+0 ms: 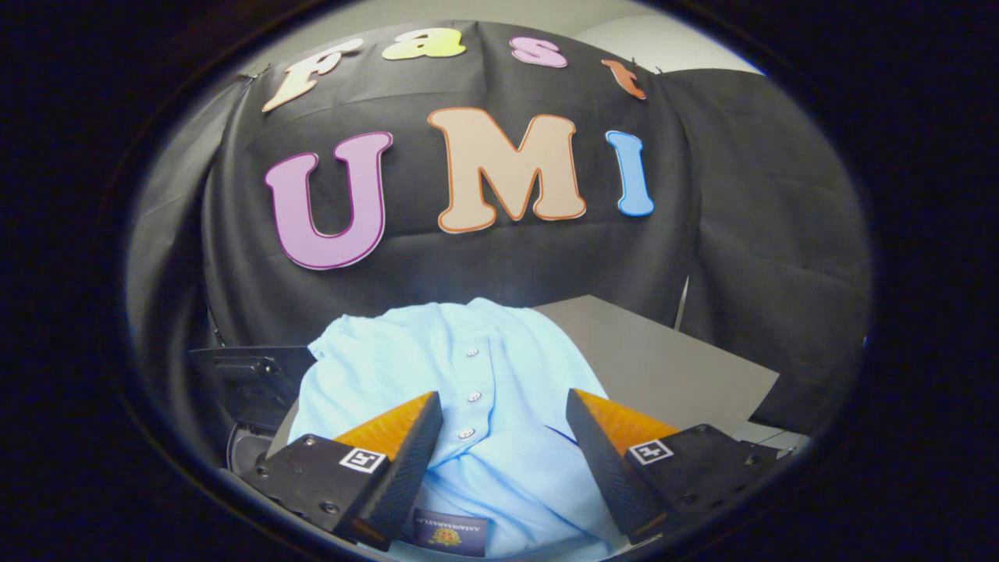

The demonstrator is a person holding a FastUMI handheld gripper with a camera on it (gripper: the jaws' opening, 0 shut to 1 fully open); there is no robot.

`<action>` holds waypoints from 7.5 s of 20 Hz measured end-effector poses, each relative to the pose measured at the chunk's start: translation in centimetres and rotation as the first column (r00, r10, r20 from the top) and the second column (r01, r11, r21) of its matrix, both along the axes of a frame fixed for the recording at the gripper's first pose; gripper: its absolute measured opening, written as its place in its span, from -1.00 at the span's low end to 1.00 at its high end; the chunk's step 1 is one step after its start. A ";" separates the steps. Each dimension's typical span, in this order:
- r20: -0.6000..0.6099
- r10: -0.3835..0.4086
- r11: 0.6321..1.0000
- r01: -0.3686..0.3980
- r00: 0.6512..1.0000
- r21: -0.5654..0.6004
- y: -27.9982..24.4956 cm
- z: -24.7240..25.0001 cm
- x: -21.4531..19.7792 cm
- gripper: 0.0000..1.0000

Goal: Put the clothes into the washing machine and then close the washing machine lid.

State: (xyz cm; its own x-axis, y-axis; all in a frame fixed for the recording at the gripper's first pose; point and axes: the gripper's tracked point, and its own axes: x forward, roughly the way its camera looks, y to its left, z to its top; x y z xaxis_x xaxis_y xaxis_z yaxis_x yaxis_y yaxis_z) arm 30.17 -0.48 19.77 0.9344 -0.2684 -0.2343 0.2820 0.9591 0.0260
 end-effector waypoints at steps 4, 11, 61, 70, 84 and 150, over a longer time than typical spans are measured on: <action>-0.018 0.010 1.000 -0.011 1.000 -0.024 0.6 -0.5 0.3 0.92; 0.039 0.064 0.996 -0.066 0.997 0.066 3.0 -0.6 0.9 -0.19; 0.135 0.514 0.855 -0.519 0.847 0.001 38.8 -1.8 11.1 0.95; 0.243 0.473 0.880 -0.467 0.847 -0.085 41.4 7.2 18.4 0.92; 0.013 0.440 0.883 -0.430 0.898 -0.191 39.3 -1.4 25.6 0.92; 0.351 0.319 0.945 -0.325 0.880 -0.046 11.1 4.0 -2.1 0.93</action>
State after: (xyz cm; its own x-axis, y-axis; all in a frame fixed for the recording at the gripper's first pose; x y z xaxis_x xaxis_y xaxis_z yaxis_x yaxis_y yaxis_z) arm 28.06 10.63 23.79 0.9907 0.0623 0.1214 -0.0722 0.9942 0.0794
